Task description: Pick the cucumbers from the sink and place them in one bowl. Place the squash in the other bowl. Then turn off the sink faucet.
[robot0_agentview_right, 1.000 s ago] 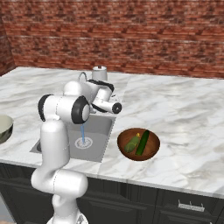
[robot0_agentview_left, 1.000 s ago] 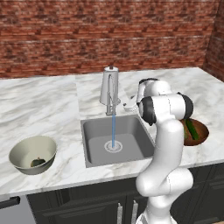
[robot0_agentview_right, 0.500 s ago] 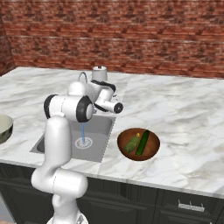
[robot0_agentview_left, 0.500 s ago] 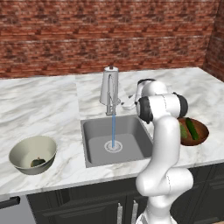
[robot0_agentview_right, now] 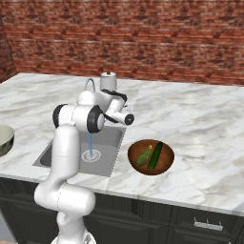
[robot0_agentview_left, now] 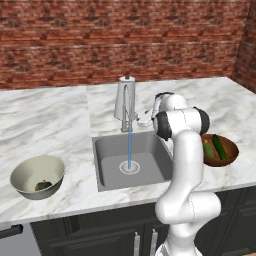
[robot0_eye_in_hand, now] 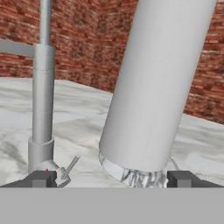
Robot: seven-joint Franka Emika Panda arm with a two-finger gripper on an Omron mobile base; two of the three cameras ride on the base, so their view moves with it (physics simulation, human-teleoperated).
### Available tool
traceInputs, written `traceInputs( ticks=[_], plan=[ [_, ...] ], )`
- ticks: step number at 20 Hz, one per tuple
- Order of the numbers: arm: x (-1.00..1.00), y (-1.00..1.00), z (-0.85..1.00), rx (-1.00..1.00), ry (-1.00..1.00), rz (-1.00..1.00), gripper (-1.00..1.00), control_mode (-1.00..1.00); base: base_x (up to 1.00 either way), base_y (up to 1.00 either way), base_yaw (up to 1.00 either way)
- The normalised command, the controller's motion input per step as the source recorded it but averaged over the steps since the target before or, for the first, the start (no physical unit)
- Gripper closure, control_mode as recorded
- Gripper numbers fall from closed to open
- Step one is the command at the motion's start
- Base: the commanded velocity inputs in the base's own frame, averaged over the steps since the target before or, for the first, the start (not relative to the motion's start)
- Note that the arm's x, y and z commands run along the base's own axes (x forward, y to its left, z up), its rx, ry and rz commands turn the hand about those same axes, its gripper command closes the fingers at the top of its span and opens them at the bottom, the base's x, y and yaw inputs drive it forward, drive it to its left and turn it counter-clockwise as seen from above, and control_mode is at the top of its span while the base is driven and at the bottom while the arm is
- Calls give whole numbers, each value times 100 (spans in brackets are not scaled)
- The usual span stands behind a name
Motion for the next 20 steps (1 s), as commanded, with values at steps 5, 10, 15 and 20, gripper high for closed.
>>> traceInputs(
  ticks=[5, 10, 15, 20],
  plan=[
    [28, 0, -14, 2, 0, 0, -100, -100, 0, 0, 0],
    [21, 1, -1, 3, 4, 0, -100, -100, 0, 0, 0],
    [19, 8, -2, 2, 7, 0, -100, -100, 0, 0, 0],
    [23, 0, -12, 2, 3, 0, -100, -100, 0, 0, 0]
  ],
)
